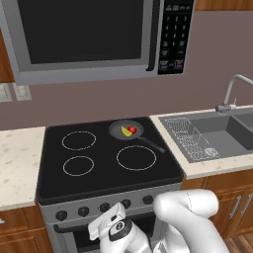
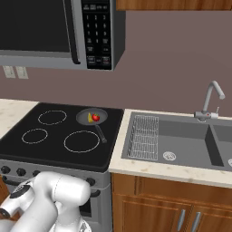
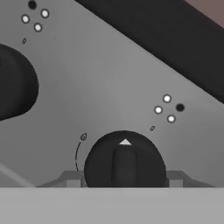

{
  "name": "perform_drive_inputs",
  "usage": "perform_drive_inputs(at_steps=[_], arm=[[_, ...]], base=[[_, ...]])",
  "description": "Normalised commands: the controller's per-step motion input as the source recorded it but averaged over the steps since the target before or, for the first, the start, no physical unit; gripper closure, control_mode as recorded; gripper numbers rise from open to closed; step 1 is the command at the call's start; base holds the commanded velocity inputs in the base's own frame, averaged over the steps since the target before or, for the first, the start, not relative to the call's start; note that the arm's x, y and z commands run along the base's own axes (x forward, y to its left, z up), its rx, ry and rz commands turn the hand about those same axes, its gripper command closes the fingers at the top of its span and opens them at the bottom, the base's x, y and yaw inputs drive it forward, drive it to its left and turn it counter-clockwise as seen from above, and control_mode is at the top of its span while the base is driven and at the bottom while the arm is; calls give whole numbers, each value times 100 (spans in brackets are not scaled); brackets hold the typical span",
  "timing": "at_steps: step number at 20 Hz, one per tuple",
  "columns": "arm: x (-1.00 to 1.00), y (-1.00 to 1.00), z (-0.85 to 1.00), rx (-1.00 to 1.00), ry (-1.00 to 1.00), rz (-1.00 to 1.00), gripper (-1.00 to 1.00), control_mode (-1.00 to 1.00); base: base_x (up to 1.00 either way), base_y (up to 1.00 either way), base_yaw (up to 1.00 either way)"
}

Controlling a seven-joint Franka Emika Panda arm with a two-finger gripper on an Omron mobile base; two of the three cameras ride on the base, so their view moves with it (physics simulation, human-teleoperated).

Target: Put the tomato and lemon wedge in the pan. Then turn on the rear right burner and set the heat to medium.

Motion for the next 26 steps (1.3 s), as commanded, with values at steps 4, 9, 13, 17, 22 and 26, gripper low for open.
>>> perform_drive_inputs(at_steps=[4,9,13,17,22,26], arm=[[0,0,0,-22,0,0,100,-100],[0,0,0,-22,0,0,100,-100],[0,0,0,-22,0,0,100,-100],[0,0,0,-22,0,0,100,-100],[0,0,0,-22,0,0,100,-100],[0,0,0,-22,0,0,100,-100]], base=[[0,0,0],[0,0,0],[0,0,0],[0,0,0],[0,0,0],[0,0,0]])
